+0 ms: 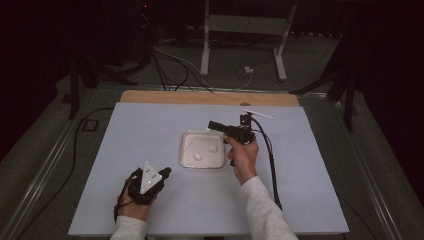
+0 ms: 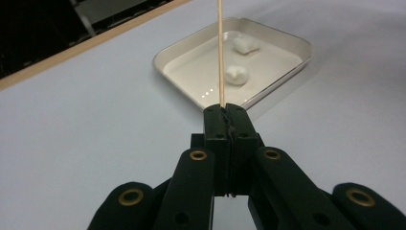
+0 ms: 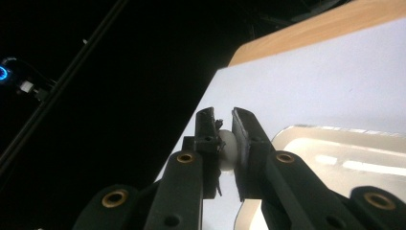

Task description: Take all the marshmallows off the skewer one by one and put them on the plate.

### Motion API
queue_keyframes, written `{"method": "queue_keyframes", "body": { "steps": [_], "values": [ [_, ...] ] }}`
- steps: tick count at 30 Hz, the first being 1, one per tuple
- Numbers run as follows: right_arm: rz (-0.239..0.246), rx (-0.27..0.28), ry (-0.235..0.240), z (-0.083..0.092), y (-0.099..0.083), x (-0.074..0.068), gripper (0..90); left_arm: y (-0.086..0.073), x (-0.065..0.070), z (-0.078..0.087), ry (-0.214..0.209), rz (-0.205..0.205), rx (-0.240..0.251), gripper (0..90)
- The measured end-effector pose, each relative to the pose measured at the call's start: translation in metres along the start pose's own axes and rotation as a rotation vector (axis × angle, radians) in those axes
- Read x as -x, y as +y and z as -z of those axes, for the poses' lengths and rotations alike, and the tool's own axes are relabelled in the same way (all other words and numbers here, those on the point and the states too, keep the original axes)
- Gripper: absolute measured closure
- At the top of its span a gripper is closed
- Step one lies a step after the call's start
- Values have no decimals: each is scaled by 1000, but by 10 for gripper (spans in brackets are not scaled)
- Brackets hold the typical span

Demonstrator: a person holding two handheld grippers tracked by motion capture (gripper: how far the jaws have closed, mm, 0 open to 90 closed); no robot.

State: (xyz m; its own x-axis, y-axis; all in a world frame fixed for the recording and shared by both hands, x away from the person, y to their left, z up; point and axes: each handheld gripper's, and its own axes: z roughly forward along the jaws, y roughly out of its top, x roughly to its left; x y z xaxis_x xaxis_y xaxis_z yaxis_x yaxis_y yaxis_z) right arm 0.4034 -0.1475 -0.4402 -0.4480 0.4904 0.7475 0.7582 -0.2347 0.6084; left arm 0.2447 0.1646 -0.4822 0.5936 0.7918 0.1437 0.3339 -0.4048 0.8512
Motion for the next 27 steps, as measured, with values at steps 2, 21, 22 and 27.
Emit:
{"method": "queue_keyframes", "body": {
  "steps": [2, 21, 22, 27],
  "values": [
    [23, -19, -2, 4, 3, -1, 799, 1, -4, 2, 0, 25, 15, 900],
    [146, -160, -176, -7, -23, 16, 756, 18, 8, -15, -9, 87, 11, 900],
    [151, -165, -183, -8, -24, 16, 755, 19, 8, -15, -10, 93, 12, 900],
    [172, -188, -206, -14, -28, 17, 747, 24, 5, -18, 0, 134, 14, 900]
  ]
}}
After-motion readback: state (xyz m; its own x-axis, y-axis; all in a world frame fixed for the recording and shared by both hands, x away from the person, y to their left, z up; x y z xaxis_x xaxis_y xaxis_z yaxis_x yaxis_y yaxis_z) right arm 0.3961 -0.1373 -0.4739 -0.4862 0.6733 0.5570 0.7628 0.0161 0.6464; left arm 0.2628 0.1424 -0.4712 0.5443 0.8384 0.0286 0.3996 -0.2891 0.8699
